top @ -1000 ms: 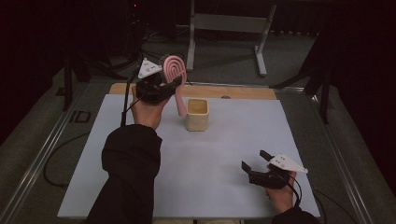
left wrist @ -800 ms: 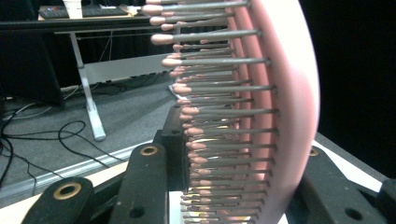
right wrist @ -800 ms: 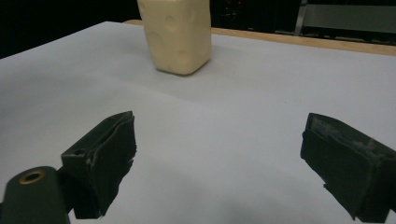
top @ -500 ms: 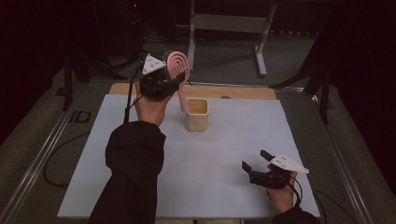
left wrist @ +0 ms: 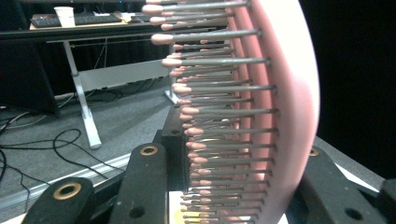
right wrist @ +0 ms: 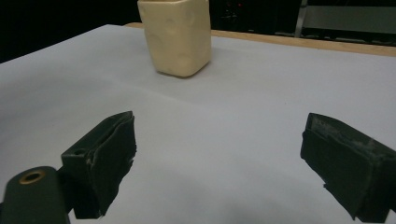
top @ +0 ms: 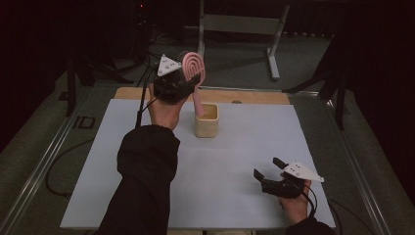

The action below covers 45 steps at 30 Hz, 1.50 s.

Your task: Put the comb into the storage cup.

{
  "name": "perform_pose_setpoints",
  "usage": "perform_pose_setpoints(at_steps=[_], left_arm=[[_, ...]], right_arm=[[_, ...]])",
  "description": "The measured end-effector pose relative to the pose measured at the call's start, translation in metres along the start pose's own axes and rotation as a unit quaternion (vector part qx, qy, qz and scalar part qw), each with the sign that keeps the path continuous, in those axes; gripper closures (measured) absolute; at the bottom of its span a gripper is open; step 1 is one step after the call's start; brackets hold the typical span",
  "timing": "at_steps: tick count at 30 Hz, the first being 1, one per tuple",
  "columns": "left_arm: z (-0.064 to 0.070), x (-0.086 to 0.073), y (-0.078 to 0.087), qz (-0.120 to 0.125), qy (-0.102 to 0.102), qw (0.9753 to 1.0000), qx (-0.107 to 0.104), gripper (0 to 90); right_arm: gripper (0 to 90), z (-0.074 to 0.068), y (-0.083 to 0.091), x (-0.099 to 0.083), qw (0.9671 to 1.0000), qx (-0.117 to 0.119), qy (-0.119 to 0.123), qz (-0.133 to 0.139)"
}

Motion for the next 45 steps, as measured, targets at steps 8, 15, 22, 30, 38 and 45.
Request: perform_pose_setpoints(at_steps=[8,15,22,30,38,45], left_arm=[[0.005,0.001,-0.007,0.003,0.001,1.0000,-0.002,64.5],[0.008,0.000,-0.012,0.004,0.000,1.0000,-0.004,64.5],[0.010,-0.003,-0.015,0.002,-0.001,1.0000,-0.004,64.5],[0.013,-0.005,-0.020,0.004,0.002,1.0000,-0.005,64.5],[0.015,-0.007,-0.023,0.004,0.003,1.0000,-0.005,64.5],[0.016,-0.008,-0.025,0.004,0.002,1.0000,-0.003,64.5]], right_arm=[[10.0,0.001,0.000,0.000,1.0000,-0.001,-0.001,0.001],[9.9,0.001,0.001,0.000,1.0000,-0.001,0.000,0.001],[10.0,0.001,0.001,0.000,1.0000,0.000,-0.001,0.002],[10.0,0.001,0.001,0.001,1.0000,0.000,0.000,0.002],[10.0,0.002,0.002,0.001,1.0000,-0.001,0.000,0.003],[10.0,0.002,0.002,0.001,1.0000,-0.002,-0.001,0.004]])
Point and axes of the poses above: each handheld gripper's, and its own axes: y roughly backward along the jaws, x roughly out of its top, z roughly to its right, the point moved 9 cm from there along -y, roughly forward along the jaws, and after that the axes turned 1 degree about -x, right-handed, at the moved point
